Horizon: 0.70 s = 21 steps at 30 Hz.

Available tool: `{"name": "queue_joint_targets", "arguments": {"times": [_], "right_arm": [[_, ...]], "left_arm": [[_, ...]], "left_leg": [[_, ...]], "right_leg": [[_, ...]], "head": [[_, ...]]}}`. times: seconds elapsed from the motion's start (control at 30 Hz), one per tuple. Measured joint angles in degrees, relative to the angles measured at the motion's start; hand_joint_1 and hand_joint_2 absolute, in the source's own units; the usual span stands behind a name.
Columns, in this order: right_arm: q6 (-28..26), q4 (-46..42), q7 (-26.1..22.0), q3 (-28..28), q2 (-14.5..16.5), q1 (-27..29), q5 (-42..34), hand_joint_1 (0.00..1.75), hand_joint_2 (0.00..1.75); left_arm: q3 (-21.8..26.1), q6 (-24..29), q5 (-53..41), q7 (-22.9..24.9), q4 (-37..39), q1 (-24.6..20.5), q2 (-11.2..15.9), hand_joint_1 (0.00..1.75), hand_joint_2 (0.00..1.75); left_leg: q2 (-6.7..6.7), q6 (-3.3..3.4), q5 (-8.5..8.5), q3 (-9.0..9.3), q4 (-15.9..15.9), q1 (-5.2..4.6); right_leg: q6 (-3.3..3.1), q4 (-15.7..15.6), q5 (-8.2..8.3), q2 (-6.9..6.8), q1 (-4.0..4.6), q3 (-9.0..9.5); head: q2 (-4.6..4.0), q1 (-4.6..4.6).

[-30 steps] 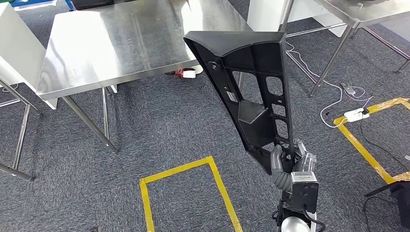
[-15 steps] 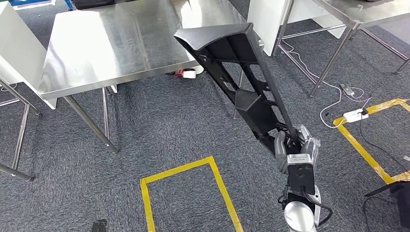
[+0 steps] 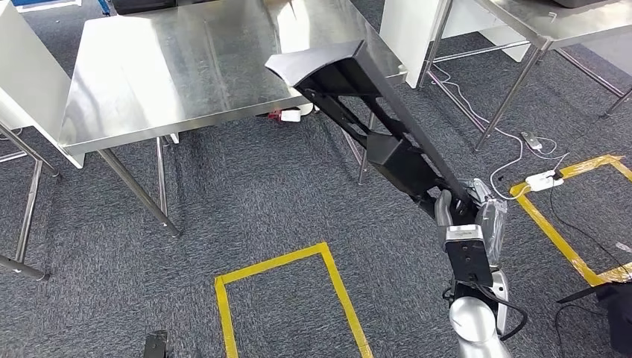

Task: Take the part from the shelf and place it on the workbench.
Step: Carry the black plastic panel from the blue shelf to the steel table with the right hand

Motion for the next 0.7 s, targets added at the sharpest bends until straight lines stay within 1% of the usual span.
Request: {"name": "queue_joint_targets", "arguments": {"times": [0.03, 0.07, 0.13, 0.17, 0.2, 0.23, 0.27, 0.3, 0.33, 0.37, 0.4, 0.43, 0.47, 0.5, 0.53, 0.57, 0.6, 0.63, 0.67, 0.7], "right_arm": [[-0.1, 0.0, 0.3, 0.0, -0.1, 0.0, 0.4, 1.75, 1.75], [-0.1, 0.1, 0.6, 0.0, -0.2, 0.0, 0.8, 1.75, 1.75], [-0.1, 0.2, 1.2, 0.2, -0.4, -0.4, 1.8, 1.75, 1.75], [-0.2, 0.2, 1.5, 0.4, -0.5, -0.6, 2.2, 1.75, 1.75], [-0.3, 0.3, 1.8, 0.5, -0.5, -0.8, 2.7, 1.75, 1.75], [-0.4, 0.4, 2.0, 0.6, -0.6, -1.0, 3.1, 1.75, 1.75], [-0.6, 0.4, 2.2, 0.7, -0.6, -1.1, 3.6, 1.75, 1.75], [-0.7, 0.5, 2.3, 0.8, -0.7, -1.2, 3.9, 1.75, 1.75], [-0.8, 0.5, 2.4, 0.9, -0.7, -1.4, 4.2, 1.75, 1.75], [-0.8, 0.5, 2.4, 0.9, -0.8, -1.5, 4.4, 1.75, 1.75], [-0.8, 0.5, 2.4, 1.0, -0.8, -1.7, 4.6, 1.75, 1.75], [-0.8, 0.5, 2.4, 1.0, -0.9, -1.8, 4.7, 1.75, 1.75], [-0.9, 0.5, 2.4, 1.0, -1.1, -1.9, 4.9, 1.75, 1.75], [-0.9, 0.5, 2.4, 1.0, -1.2, -2.0, 4.9, 1.75, 1.75], [-0.9, 0.5, 2.4, 1.0, -1.3, -2.0, 5.0, 1.75, 1.75], [-0.9, 0.6, 2.4, 1.0, -1.4, -2.0, 5.0, 1.75, 1.75], [-0.9, 0.6, 2.5, 1.0, -1.5, -2.1, 5.1, 1.75, 1.75], [-1.0, 0.6, 2.5, 1.0, -1.6, -2.2, 5.2, 1.75, 1.75], [-1.1, 0.6, 2.6, 1.1, -1.6, -2.4, 5.3, 1.75, 1.75], [-1.2, 0.6, 2.7, 1.2, -1.7, -2.6, 5.5, 1.75, 1.75]], "left_arm": [[0.0, -0.2, 0.1, 0.1, 0.0, 0.0, 0.0, 0.0, 1.75], [0.0, -0.4, 0.1, 0.2, 0.0, -0.1, 0.0, 0.0, 1.75], [0.0, -0.5, 0.2, 0.3, 0.0, -0.2, -0.1, 0.0, 1.75], [0.0, -0.6, 0.2, 0.3, 0.0, -0.4, 0.1, 0.0, 1.75], [0.0, -0.6, 0.3, 0.3, -0.1, -0.5, 0.1, 0.0, 1.75], [0.0, -0.8, 0.3, 0.3, -0.1, -0.6, 0.2, 0.0, 1.75], [0.0, -0.9, 0.4, 0.3, -0.1, -0.6, 0.2, 0.0, 1.75], [0.0, -1.1, 0.5, 0.3, -0.1, -0.6, 0.2, 0.0, 1.75], [0.0, -1.3, 0.6, 0.3, -0.1, -0.6, 0.1, 0.0, 1.75], [0.0, -1.5, 0.7, 0.3, -0.1, -0.6, 0.1, 0.0, 1.75], [0.0, -1.7, 0.8, 0.3, -0.1, -0.6, 0.1, 0.0, 1.75], [0.0, -1.9, 0.8, 0.3, -0.1, -0.7, 0.1, 0.0, 1.75], [0.0, -2.0, 0.9, 0.3, -0.1, -0.8, 0.1, 0.0, 1.75], [0.0, -2.1, 0.9, 0.4, -0.1, -0.8, 0.0, 0.0, 1.75], [0.0, -2.2, 0.9, 0.4, -0.1, -0.8, -0.1, 0.0, 1.75], [0.0, -2.3, 0.9, 0.4, -0.1, -0.8, -0.1, 0.0, 1.75], [0.0, -2.3, 0.9, 0.4, -0.1, -0.8, -0.2, 0.0, 1.75], [0.0, -2.4, 0.9, 0.4, -0.1, -0.8, -0.2, 0.0, 1.75], [0.0, -2.4, 0.9, 0.5, -0.1, -0.9, -0.1, 0.0, 1.75], [0.0, -2.5, 0.8, 0.6, -0.2, -1.0, -0.1, 0.0, 1.75]], "left_leg": [[-0.02, -0.25, -0.18, -0.03, 0.2, 0.13], [-0.06, -0.63, -0.44, -0.08, 0.6, 0.38], [-0.28, -1.8, -1.36, -0.38, 1.9, 1.01], [-0.37, -2.48, -1.99, -0.71, 2.9, 1.16], [-0.47, -2.98, -2.51, -1.09, 3.6, 1.15], [-0.53, -3.31, -2.87, -1.39, 4.1, 1.04], [-0.56, -3.49, -3.1, -1.63, 4.4, 1.02], [-0.59, -3.61, -3.18, -1.7, 4.4, 1.11], [-0.23, -3.71, -3.49, -1.83, 4.8, 1.21], [0.44, -3.78, -4.25, -2.38, 6.1, 1.27], [1.27, -3.8, -5.57, -3.57, 8.5, 1.26], [2.11, -3.7, -7.31, -5.43, 12.1, 1.18], [2.62, -3.5, -9.11, -7.75, 16.3, 1.05], [2.82, -3.15, -10.33, -9.93, 20.2, 0.84], [2.85, -2.58, -10.59, -11.4, 22.4, 0.51], [2.84, -1.71, -9.73, -11.77, 22.5, 0.0], [2.82, -0.48, -7.92, -10.96, 20.3, -0.69], [2.79, 1.2, -5.62, -9.22, 16.5, -1.66], [2.89, 3.09, -3.92, -7.4, 12.8, -2.63], [3.11, 4.62, -2.82, -5.97, 9.8, -3.44]], "right_leg": [[0.39, 1.0, 0.03, -0.01, -0.26, -0.81], [1.05, -0.2, 0.97, -0.02, -0.55, -0.45], [2.65, -6.7, 4.02, 0.04, -1.15, 2.68], [3.1, -9.5, 5.01, 0.24, -1.34, 4.04], [2.9, -10.7, 5.36, 0.47, -1.44, 4.72], [2.28, -10.4, 5.09, 0.68, -1.38, 4.56], [1.58, -10.3, 4.98, 0.8, -1.39, 4.37], [0.89, -9.9, 4.87, 0.77, -1.4, 4.16], [0.48, -9.7, 4.81, 0.71, -1.31, 4.05], [0.21, -9.6, 4.78, 0.62, -1.19, 4.02], [0.01, -9.6, 4.77, 0.51, -0.99, 4.04], [-0.12, -9.6, 4.75, 0.37, -0.69, 4.07], [-0.2, -9.6, 4.7, 0.19, -0.36, 4.07], [-0.31, -9.6, 4.62, 0.02, 0.03, 4.07], [-0.47, -9.6, 4.52, -0.11, 0.47, 4.12], [-0.66, -9.6, 4.4, -0.22, 1.0, 4.25], [-0.87, -9.7, 4.26, -0.29, 1.56, 4.47], [-1.11, -9.8, 4.11, -0.34, 2.05, 4.77], [-1.32, -9.8, 3.96, -0.41, 2.52, 5.06], [-1.49, -10.0, 3.84, -0.49, 2.76, 5.26]], "head": [[0.0, -0.01], [0.0, -0.02], [0.0, 0.04], [0.0, 0.32], [0.0, 0.49], [0.0, 0.49], [0.0, 0.43], [0.0, 0.11], [0.0, -0.13], [0.0, -0.29], [0.0, -0.43], [0.0, -0.56], [0.0, -0.64], [0.0, -0.66], [0.0, -0.67], [0.0, -0.68], [0.0, -0.68], [0.0, -0.67], [0.0, -0.44], [0.0, -0.18]]}}
